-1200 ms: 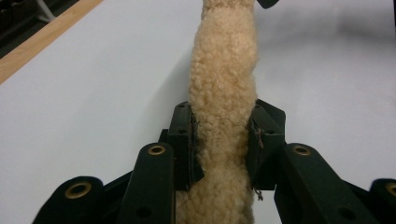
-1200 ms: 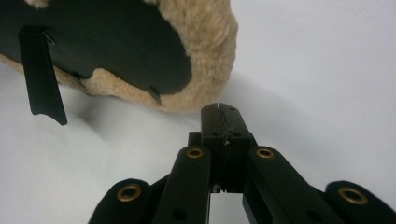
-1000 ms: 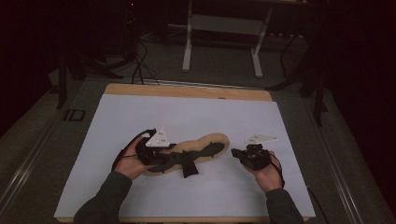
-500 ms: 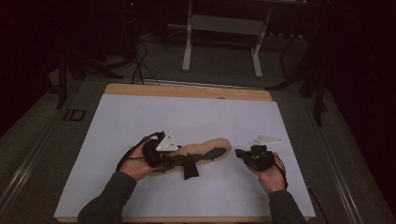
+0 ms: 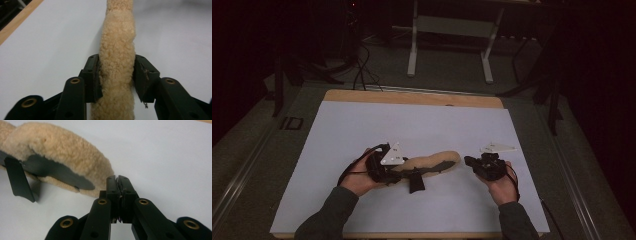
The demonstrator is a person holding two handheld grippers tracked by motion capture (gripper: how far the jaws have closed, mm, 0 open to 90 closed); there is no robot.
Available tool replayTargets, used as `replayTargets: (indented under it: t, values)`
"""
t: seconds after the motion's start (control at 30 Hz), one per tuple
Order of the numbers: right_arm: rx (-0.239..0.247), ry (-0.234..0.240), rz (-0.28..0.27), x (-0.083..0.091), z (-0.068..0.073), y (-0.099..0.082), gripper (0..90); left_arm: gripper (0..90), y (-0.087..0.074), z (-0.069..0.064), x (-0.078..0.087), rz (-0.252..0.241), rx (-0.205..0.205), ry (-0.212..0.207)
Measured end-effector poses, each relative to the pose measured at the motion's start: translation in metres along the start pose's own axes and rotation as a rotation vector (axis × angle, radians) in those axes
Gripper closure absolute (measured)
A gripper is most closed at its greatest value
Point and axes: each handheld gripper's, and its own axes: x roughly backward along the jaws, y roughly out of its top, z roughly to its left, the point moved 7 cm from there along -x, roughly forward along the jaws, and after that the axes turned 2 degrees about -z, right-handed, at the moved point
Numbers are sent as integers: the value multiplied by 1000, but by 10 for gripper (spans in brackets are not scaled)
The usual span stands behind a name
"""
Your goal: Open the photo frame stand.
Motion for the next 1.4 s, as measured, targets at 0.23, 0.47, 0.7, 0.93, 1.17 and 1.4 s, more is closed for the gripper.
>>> replayTargets:
  t: [0.23, 0.47, 0.7, 0.93, 1.17, 1.4]
  values:
    - [-15, -10, -25, -1, 2, 7, 874, 517, 1, -4, 3, -21, 27, -45]
    - [-14, -8, -42, -2, 4, 15, 873, 489, 1, -3, 7, -45, 43, -58]
    - [-21, -7, -43, -5, 6, 16, 874, 490, 4, -5, 17, -79, 51, -62]
    - [-26, -3, -49, -7, 8, 20, 874, 496, 3, -4, 26, -104, 70, -58]
    - [-29, -5, -57, -7, 9, 22, 873, 525, -2, -1, 39, -136, 93, -33]
    - [-30, -11, -60, -2, 9, 17, 875, 587, -17, 10, 53, -159, 144, 6]
